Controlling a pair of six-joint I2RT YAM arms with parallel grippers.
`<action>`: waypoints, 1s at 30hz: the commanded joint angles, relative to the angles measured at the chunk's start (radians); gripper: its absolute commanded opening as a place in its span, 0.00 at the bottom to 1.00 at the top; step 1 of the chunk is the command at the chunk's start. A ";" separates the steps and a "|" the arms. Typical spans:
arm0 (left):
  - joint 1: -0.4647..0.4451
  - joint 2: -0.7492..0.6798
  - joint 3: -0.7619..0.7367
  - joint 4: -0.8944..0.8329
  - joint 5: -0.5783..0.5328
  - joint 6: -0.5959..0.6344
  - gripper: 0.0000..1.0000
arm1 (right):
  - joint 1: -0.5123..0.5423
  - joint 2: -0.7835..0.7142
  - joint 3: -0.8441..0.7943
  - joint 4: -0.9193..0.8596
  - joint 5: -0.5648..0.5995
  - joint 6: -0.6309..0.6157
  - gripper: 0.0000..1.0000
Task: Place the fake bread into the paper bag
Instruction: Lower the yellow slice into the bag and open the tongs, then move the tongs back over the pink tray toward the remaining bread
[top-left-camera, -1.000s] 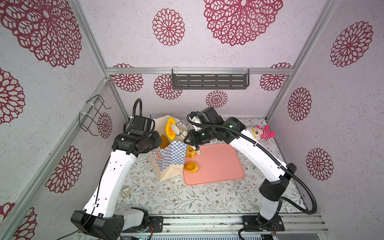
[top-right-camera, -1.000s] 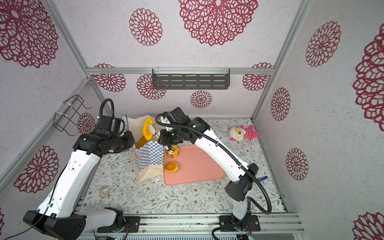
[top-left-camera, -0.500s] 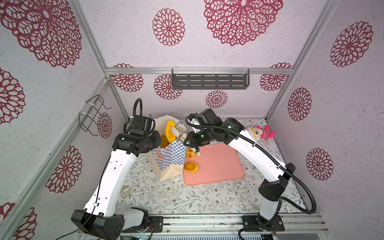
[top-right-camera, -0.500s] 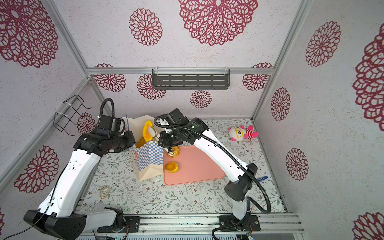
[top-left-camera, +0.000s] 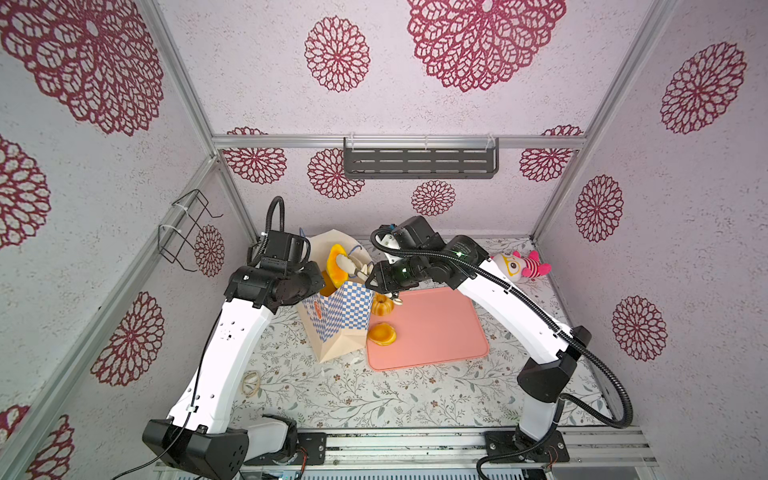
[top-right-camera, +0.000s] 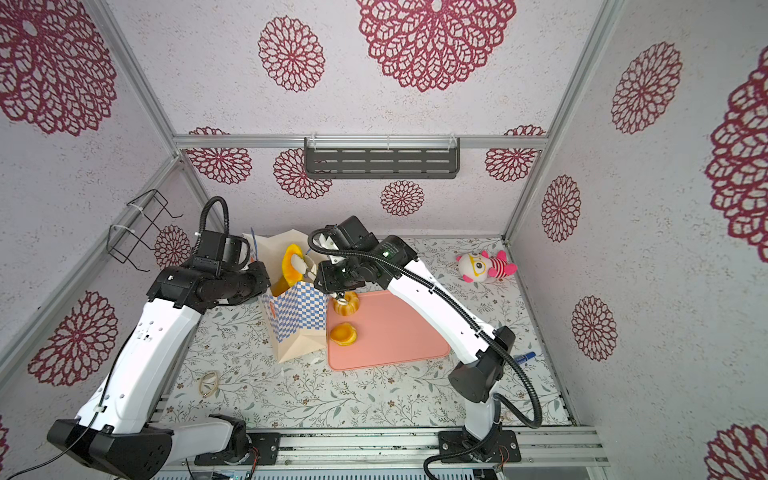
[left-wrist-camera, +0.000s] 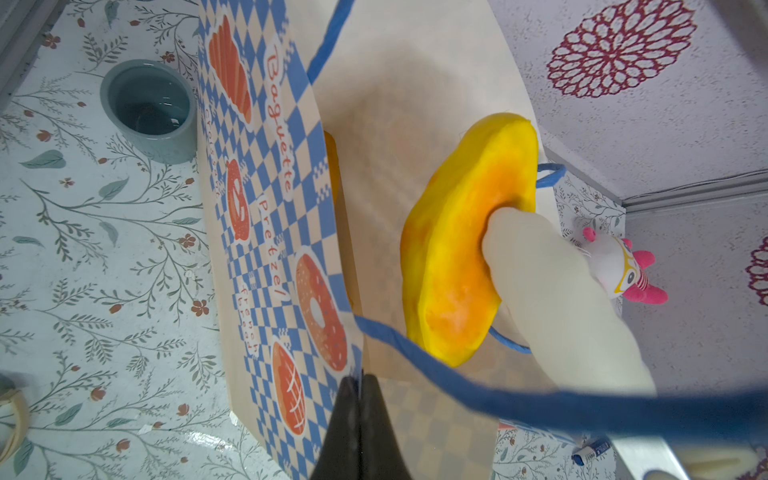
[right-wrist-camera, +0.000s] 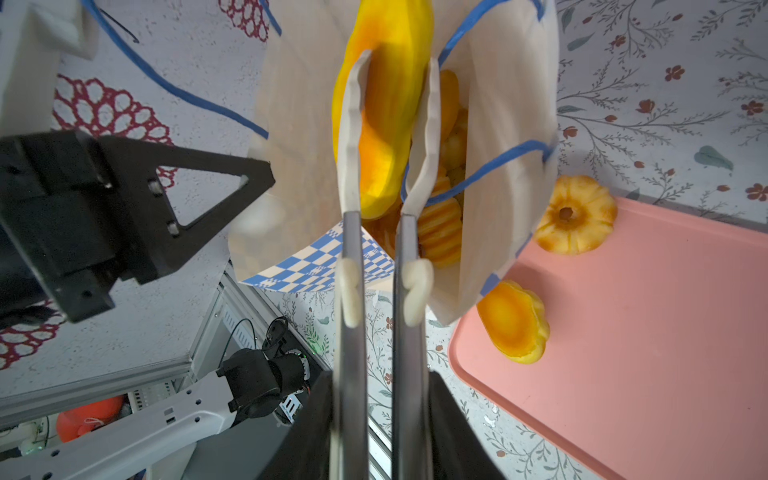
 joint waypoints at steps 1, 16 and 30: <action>0.004 -0.001 0.028 0.009 -0.004 0.004 0.00 | -0.010 -0.062 0.038 0.050 0.015 0.014 0.36; 0.004 -0.012 0.022 0.003 -0.005 0.005 0.00 | -0.067 -0.144 0.035 0.126 0.016 0.062 0.36; 0.004 -0.003 0.033 0.004 -0.002 0.008 0.00 | -0.273 -0.471 -0.377 0.292 -0.038 0.149 0.37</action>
